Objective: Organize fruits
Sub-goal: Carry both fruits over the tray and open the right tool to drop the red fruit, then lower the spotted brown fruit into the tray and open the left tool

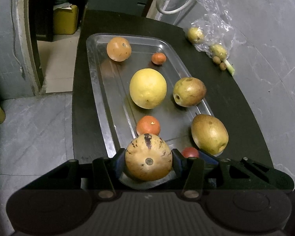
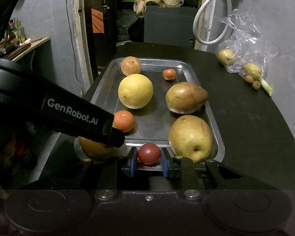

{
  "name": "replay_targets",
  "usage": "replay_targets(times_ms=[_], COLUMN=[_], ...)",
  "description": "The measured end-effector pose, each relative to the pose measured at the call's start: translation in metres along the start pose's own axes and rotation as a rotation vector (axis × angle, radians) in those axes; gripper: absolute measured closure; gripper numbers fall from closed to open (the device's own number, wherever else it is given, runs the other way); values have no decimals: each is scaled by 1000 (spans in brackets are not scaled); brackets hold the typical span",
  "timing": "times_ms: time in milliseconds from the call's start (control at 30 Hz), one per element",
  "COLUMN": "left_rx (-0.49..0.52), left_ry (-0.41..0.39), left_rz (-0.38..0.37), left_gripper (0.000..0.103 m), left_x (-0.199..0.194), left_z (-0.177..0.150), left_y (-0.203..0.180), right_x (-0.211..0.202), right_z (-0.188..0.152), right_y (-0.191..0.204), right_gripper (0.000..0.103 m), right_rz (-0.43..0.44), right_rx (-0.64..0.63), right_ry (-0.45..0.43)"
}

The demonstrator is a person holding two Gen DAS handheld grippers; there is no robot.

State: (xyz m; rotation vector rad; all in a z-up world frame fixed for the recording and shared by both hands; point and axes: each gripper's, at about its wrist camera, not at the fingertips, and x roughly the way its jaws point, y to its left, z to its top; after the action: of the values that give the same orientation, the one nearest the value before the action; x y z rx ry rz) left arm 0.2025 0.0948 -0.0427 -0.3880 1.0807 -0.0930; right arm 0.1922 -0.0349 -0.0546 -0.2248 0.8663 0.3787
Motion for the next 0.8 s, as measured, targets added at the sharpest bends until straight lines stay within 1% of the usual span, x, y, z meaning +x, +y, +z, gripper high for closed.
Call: replay_targets(times_ms=[133, 200, 267, 300, 333, 367, 400, 467, 500, 533, 567, 600, 633, 733, 767, 800], left_rx=[2, 0, -5, -8, -11, -14, -18, -26, -28, -28, -26, -25, -28, -45, -48, -51], left_ry=[6, 0, -12, -17, -24, -29, -33, -38, -43, -47, -51, -53, -56, -67, -65, -60], left_rz=[-2, -1, -7, -7, -7, -7, -6, -5, -1, 6, 14, 23, 34, 61, 66, 71], left_gripper=[49, 48, 45, 41, 37, 36, 33, 28, 22, 17, 15, 10, 5, 1, 1, 1], left_x=[1, -1, -4, -6, -9, -11, -13, -18, -22, -25, -28, -31, -34, -42, -43, -44], left_z=[-1, 0, 1, 1, 2, 2, 2, 2, 0, -2, -4, -6, -9, -18, -19, -21], left_y=[-1, -1, -1, 0, 1, 2, 3, 6, 8, 9, 10, 11, 13, 18, 19, 21], right_x=[-1, -2, -5, -7, -9, -12, -15, -20, -23, -25, -28, -31, -33, -38, -40, -41], right_z=[-1, -1, -1, -2, -2, -2, -2, -1, -1, -1, -1, -1, -1, -2, -2, -2], right_y=[-1, -2, -3, -4, -4, -5, -6, -7, -7, -8, -9, -11, -12, -16, -17, -19], right_gripper=[74, 71, 66, 64, 61, 57, 55, 46, 43, 37, 29, 25, 20, 8, 5, 5], right_rz=[-4, -7, -12, -12, -12, -11, -9, -7, -6, -6, -4, -2, -1, -10, -18, -24], right_rx=[6, 6, 7, 8, 9, 10, 11, 12, 13, 18, 24, 32, 42, 64, 69, 75], right_ry=[0, 0, -3, -5, -7, -10, -14, -23, -25, -26, -27, -28, -27, -20, -18, -18])
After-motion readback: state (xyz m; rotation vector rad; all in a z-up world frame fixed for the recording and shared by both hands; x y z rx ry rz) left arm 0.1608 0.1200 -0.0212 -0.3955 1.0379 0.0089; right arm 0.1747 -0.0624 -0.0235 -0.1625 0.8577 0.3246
